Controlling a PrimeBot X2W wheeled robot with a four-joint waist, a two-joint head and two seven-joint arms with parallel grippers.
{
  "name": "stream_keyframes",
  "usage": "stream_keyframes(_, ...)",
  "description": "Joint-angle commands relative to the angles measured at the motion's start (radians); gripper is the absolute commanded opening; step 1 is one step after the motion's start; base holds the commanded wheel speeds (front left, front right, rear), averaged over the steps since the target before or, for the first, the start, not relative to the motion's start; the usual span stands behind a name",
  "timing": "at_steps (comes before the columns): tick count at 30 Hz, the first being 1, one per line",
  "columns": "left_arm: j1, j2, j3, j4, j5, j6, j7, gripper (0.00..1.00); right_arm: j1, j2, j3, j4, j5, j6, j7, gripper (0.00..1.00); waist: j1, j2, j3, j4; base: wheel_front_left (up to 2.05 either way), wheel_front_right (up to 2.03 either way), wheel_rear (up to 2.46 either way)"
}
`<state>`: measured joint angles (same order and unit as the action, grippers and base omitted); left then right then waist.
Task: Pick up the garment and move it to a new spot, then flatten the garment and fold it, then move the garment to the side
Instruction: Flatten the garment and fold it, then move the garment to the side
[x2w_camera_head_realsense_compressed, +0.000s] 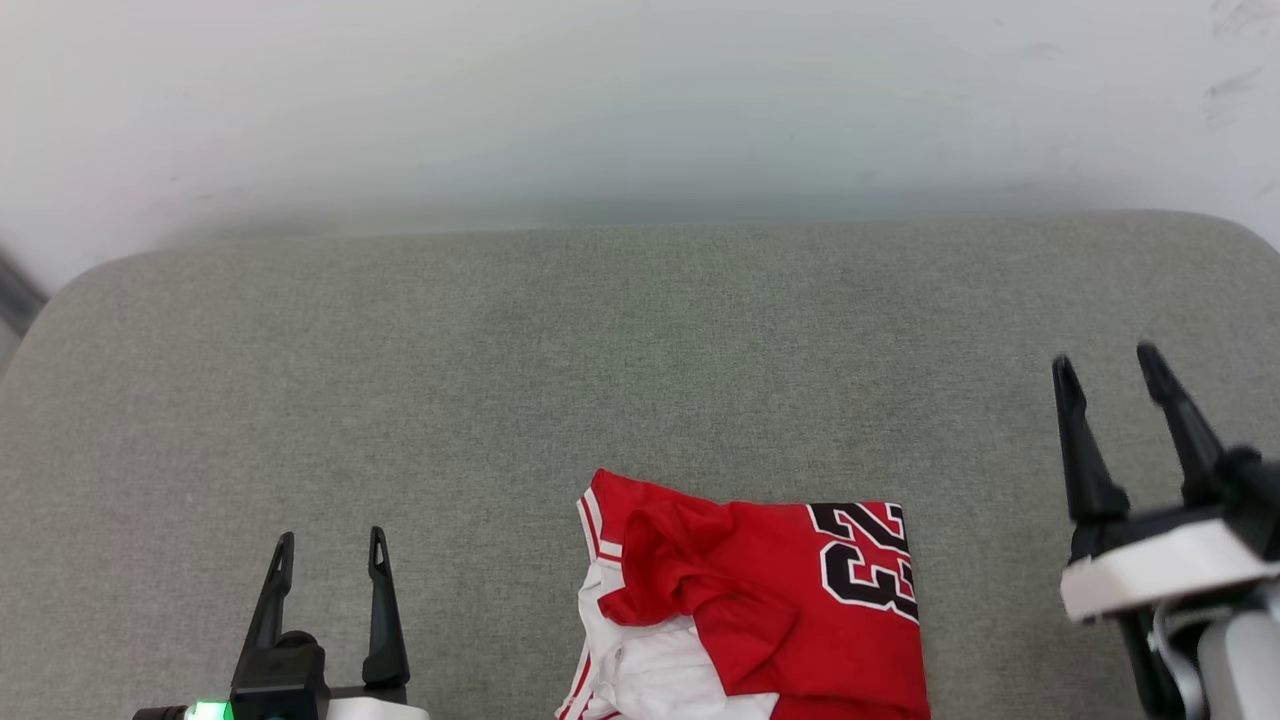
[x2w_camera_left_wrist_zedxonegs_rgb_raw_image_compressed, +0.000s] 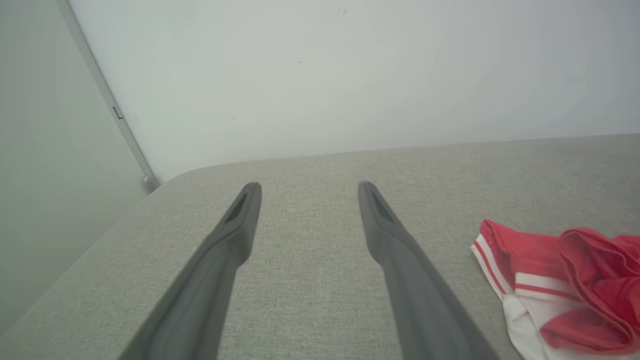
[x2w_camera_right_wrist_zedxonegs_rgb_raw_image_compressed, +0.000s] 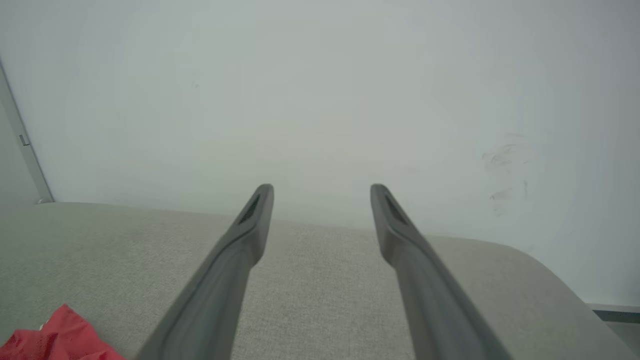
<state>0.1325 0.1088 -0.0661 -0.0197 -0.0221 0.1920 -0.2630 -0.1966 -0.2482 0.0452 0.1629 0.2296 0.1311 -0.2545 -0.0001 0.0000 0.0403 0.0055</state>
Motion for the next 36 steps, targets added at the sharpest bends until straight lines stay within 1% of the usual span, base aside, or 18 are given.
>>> stream_keyframes(1, 0.009, -0.002, 0.002, -0.004, -0.003, -0.005, -0.002, 1.00, 0.061, 0.035, -0.025, -0.025, -0.019, -0.001, -0.007, 1.00, 0.0001, 0.0000, -0.005, 0.000, 0.00, 0.00, 0.00)
stream_keyframes(8, 0.023, -0.007, 0.004, -0.012, -0.007, -0.021, -0.002, 1.00, 0.211, 0.121, -0.074, -0.101, -0.062, -0.001, -0.011, 1.00, 0.0001, 0.0000, -0.022, 0.009, 0.00, 0.00, 0.00)
stream_keyframes(17, 0.033, -0.014, 0.004, -0.011, -0.011, -0.035, -0.002, 1.00, 0.314, 0.165, -0.077, -0.156, -0.074, -0.001, -0.010, 1.00, 0.0001, 0.0000, -0.031, 0.017, 0.00, 0.00, 0.00)
stream_keyframes(24, 0.030, -0.018, 0.005, -0.003, -0.008, -0.046, -0.002, 1.00, 0.335, 0.175, -0.079, -0.166, -0.080, -0.001, -0.011, 1.00, 0.0001, 0.0000, -0.031, 0.022, 0.00, 0.00, 0.00)
stream_keyframes(30, 0.025, -0.020, 0.009, 0.000, -0.004, -0.055, -0.002, 1.00, 0.316, 0.175, -0.079, -0.162, -0.089, -0.001, -0.011, 1.00, 0.0001, 0.0000, -0.031, 0.024, 0.00, 0.00, 0.00)
stream_keyframes(34, 0.021, -0.020, 0.014, 0.003, -0.003, -0.059, -0.002, 1.00, 0.275, 0.152, -0.089, -0.181, -0.085, -0.001, -0.011, 1.00, 0.0001, 0.0000, -0.029, 0.025, 0.00, 0.00, 0.00)
stream_keyframes(36, 0.018, -0.021, 0.015, 0.003, -0.004, -0.061, -0.002, 1.00, 0.240, 0.130, -0.103, -0.193, -0.086, -0.001, -0.011, 1.00, 0.0001, 0.0000, -0.026, 0.026, 0.00, 0.00, 0.00)
